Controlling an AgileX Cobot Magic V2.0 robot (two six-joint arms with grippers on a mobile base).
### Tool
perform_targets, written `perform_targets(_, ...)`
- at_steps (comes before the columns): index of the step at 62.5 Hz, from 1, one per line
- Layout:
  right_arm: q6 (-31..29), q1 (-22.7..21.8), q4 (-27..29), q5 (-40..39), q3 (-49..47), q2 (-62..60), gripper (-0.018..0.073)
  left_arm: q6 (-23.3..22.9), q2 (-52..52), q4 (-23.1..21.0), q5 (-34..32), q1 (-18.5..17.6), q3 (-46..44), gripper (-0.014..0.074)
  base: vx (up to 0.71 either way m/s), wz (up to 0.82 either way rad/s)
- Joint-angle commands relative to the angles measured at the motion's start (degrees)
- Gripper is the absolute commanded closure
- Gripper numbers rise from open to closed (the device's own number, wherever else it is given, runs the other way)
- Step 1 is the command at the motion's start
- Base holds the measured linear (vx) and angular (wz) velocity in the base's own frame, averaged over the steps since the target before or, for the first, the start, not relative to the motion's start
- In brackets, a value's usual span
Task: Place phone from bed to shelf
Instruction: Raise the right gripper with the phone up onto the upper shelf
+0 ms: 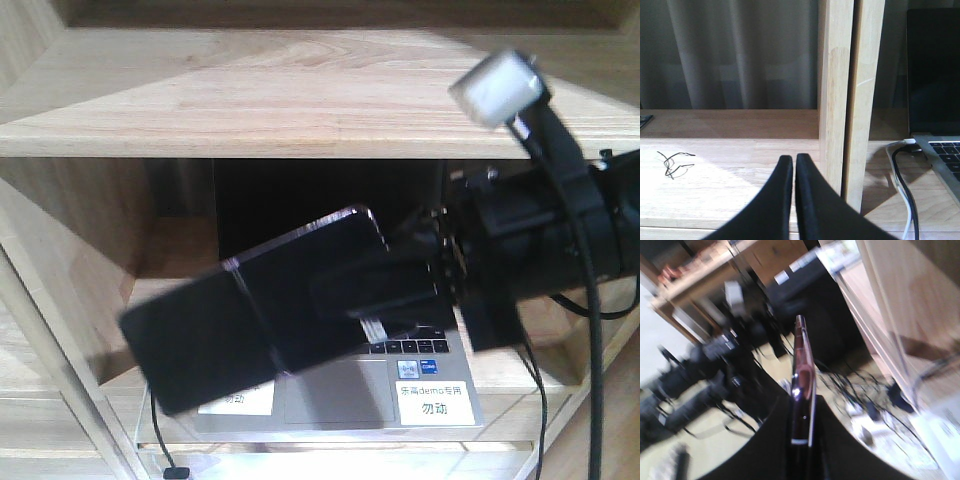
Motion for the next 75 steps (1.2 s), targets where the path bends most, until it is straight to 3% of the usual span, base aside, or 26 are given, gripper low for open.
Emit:
perform_targets(1,0.3,0.1,9.0,3.6,-3.0,-1.5,0.0561,0.0,-0.4,-0.5,-4.2,-0.1,0.4,0.0595,0.00,0.00)
perform_targets(15,1.7,0.1,8.5,1.8,-13.1,-1.5,0.0561,0.0,-0.4,-0.5,-4.2,-0.1,0.4,0.0595,0.00,0.00)
perform_targets(36,1.8,0.1,1.0,-15.7,-27.8,0.4,0.0561,0.0,-0.4,-0.5,-4.2,-0.1,0.4,0.0595,0.00,0.00)
perform_targets(51,0.7,0.1,1.3,-20.0,-36.9,9.3,0.0561,0.0,-0.4,-0.5,-4.2,-0.1,0.4,0.0595,0.00,0.00)
perform_targets(75,0.4,1.0,7.5,-20.3,-50.7,27.9,0.0561,0.0,-0.4,-0.5,-4.2,-0.1,0.4,0.0595,0.00,0.00)
